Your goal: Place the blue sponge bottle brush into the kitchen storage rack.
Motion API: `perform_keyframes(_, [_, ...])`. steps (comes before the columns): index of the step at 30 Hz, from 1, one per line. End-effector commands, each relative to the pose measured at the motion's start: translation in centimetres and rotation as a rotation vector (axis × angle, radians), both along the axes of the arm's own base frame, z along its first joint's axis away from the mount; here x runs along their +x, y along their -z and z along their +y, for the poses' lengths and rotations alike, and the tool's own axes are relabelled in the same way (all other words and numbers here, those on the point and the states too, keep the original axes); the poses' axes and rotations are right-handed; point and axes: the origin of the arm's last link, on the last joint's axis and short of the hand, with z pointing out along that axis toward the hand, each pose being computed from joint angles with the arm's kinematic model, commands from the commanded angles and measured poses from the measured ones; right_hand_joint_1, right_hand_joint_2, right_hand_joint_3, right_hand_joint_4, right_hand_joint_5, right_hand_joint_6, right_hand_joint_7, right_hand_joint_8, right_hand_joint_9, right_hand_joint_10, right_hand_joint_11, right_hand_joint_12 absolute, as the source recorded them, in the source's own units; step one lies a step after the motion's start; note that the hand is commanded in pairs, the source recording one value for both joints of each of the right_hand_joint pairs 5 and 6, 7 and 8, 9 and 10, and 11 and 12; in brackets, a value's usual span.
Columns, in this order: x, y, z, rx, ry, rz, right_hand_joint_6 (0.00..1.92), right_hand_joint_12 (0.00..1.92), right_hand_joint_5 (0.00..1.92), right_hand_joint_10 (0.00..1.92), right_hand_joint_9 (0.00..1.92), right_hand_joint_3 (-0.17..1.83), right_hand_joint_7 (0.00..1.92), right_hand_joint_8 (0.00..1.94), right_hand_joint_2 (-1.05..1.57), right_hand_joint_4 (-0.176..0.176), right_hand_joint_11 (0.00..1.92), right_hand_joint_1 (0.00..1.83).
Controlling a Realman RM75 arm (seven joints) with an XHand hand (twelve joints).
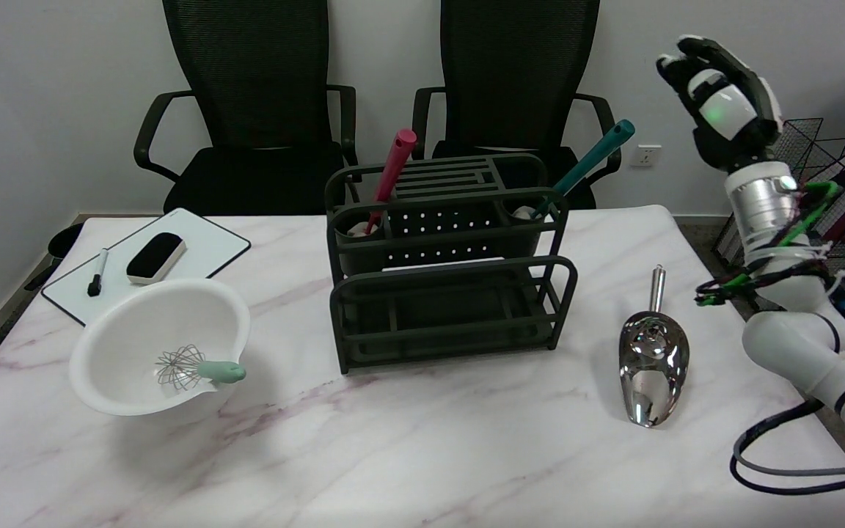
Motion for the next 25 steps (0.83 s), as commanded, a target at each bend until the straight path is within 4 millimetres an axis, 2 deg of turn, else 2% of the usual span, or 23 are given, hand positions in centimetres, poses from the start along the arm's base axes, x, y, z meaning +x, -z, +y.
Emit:
perform_keyframes(1, [-5.1, -1.5, 9.5, -0.196, -0.107, 0.016, 0.98, 0.63, 0.98, 0.92, 0.92, 1.22, 1.27, 1.27, 0.94, 0.000, 0.63, 1.00])
perform_keyframes(4, [-7.3, 0.2, 12.3, -0.214, -0.121, 0.013, 1.04, 0.82, 1.04, 1.06, 1.06, 1.20, 1.33, 1.33, 0.95, 0.000, 0.82, 1.02])
perform_keyframes(7, [-9.2, 2.9, 14.4, -0.210, -0.131, 0.009, 1.07, 0.98, 1.07, 1.18, 1.18, 1.22, 1.35, 1.35, 0.95, 0.000, 0.98, 0.99])
perform_keyframes(13, [-12.6, 10.5, 16.7, -0.120, -0.124, -0.032, 1.08, 1.27, 1.08, 1.43, 1.43, 1.18, 1.39, 1.39, 1.01, 0.000, 1.27, 0.98])
perform_keyframes(16, [-12.9, 13.9, 17.3, -0.064, -0.149, -0.009, 1.07, 1.48, 1.07, 1.51, 1.51, 1.15, 1.43, 1.43, 1.04, 0.000, 1.48, 0.96])
perform_keyframes(17, [-12.9, 15.3, 17.4, -0.022, -0.152, 0.008, 1.06, 1.51, 1.06, 1.53, 1.53, 1.15, 1.43, 1.43, 1.04, 0.000, 1.51, 0.96])
perform_keyframes(20, [-12.8, 17.8, 17.2, 0.085, -0.151, 0.047, 1.05, 1.52, 1.05, 1.54, 1.54, 1.15, 1.44, 1.44, 1.03, 0.000, 1.52, 1.00])
perform_keyframes(25, [-12.9, 19.7, 17.0, 0.184, -0.144, 0.097, 1.04, 1.49, 1.04, 1.51, 1.51, 1.18, 1.43, 1.43, 0.98, 0.000, 1.49, 0.99])
